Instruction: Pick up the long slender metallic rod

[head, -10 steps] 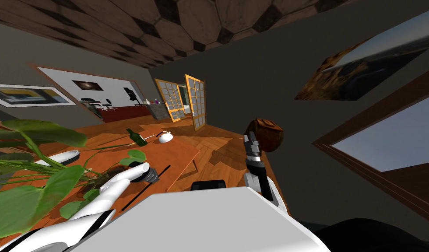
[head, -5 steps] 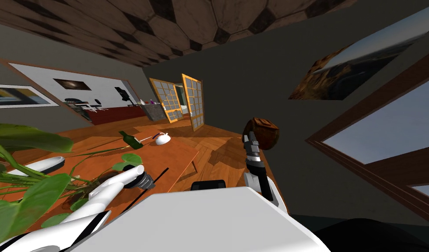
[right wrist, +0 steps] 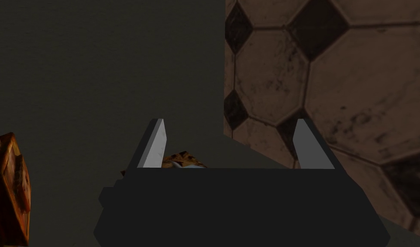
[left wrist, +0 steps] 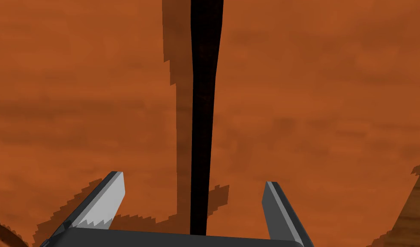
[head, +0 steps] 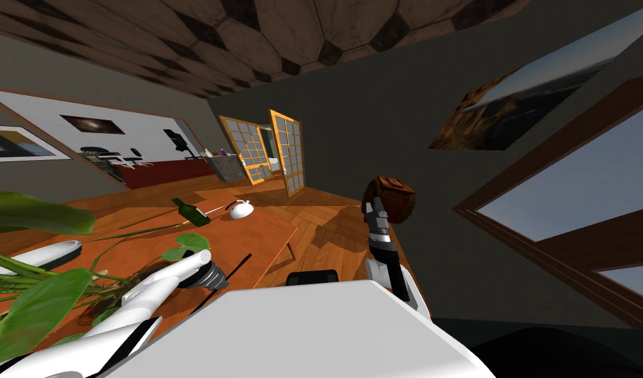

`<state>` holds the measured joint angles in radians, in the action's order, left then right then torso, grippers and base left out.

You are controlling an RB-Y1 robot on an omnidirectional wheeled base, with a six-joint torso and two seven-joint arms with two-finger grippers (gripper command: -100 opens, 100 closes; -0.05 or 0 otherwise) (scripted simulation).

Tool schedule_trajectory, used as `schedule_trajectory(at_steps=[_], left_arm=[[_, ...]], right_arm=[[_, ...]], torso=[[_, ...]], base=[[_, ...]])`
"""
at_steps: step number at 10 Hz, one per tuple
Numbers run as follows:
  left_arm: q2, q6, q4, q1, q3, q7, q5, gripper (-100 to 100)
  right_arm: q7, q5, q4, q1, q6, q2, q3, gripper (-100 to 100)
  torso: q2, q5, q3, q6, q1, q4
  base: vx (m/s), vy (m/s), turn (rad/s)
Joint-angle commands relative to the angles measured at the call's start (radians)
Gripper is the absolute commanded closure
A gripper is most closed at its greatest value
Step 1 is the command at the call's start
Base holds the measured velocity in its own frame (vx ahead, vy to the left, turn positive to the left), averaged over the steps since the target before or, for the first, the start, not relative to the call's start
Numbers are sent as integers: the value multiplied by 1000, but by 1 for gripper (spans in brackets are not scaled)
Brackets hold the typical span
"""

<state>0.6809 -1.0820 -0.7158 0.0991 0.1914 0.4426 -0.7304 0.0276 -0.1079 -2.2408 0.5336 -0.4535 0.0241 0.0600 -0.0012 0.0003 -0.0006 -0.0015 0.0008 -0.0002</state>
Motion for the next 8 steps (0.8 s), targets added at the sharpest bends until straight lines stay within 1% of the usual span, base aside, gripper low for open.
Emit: schedule_trajectory(at_steps=[1, 2, 4, 8], left_arm=[[-23, 2, -24, 0, -16, 50, 24, -100], [-23, 2, -24, 0, -16, 55, 24, -100], [-47, 3, -48, 1, -33, 110, 48, -100], [-94, 6, -95, 2, -65, 219, 96, -100]], right_arm=[[0, 0, 0, 0, 0, 0, 0, 0], [0, 0, 0, 0, 0, 0, 0, 0], [0, 0, 0, 0, 0, 0, 0, 0], [0, 0, 0, 0, 0, 0, 0, 0]], torso=[[0, 0, 0, 0, 0, 0], [2, 1, 1, 1, 3, 0], [4, 1, 2, 0, 4, 1], [4, 1, 2, 0, 5, 1]], base=[[-37, 62, -98], [-64, 84, -71], [-60, 67, -59], [-66, 86, -80]])
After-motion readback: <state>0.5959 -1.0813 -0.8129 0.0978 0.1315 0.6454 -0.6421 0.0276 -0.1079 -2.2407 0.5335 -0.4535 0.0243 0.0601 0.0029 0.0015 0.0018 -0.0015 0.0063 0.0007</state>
